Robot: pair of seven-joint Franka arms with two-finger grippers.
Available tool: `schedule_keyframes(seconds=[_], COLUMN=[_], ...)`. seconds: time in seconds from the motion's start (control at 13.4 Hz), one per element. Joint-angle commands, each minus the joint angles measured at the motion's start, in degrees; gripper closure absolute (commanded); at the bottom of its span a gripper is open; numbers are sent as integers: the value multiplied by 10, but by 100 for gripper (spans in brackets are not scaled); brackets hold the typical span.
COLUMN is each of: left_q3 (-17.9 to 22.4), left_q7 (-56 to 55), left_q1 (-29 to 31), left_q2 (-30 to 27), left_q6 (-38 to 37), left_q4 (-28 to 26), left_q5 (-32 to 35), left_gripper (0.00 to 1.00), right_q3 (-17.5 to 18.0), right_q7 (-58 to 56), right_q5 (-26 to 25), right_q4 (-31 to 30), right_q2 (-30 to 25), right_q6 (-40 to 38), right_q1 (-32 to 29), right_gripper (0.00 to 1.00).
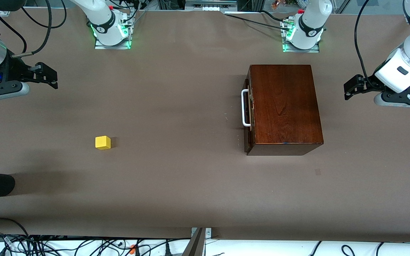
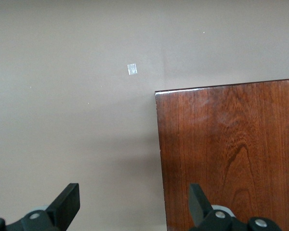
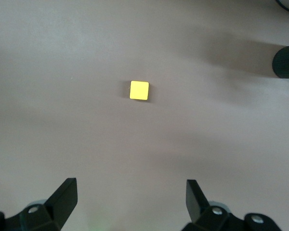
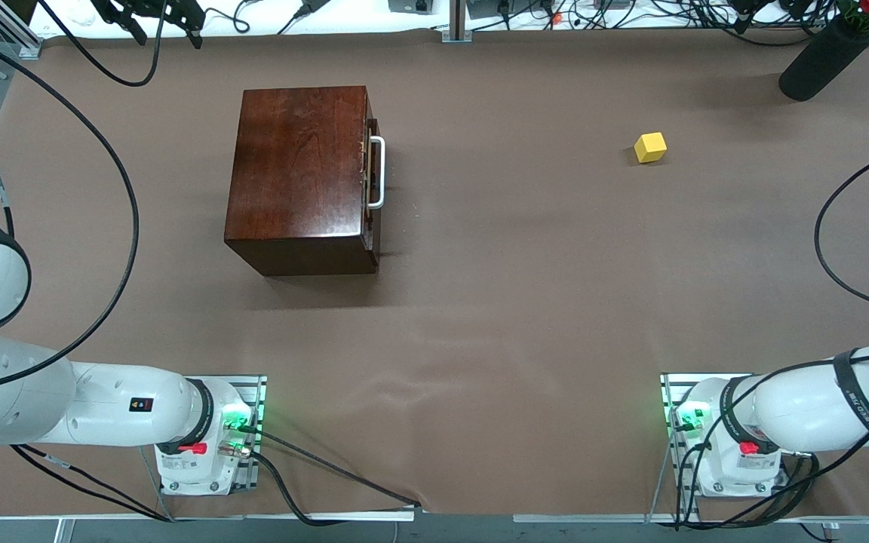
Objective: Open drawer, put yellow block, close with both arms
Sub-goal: 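Move the left gripper toward the metal handle of the wooden box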
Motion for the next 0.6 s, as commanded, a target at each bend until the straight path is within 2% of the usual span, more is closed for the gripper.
schedule_keyframes(seconds=[0.0,0.52], left_q3=[-5,-113], left_q7=[1,2], left_q1=[-2,-9], left_q2=[2,35], left_q6=[-16,-31], left_q4=[12,12], left_q5=[0,-3], left_gripper=[0,0], right_q3=[-3,-3], right_q7=[-9,-9], right_q5=[-6,-6], right_q4=[16,16], right_q2=[6,6], right_q6=[-14,-14], right_q1=[2,2], right_gripper=[0,0])
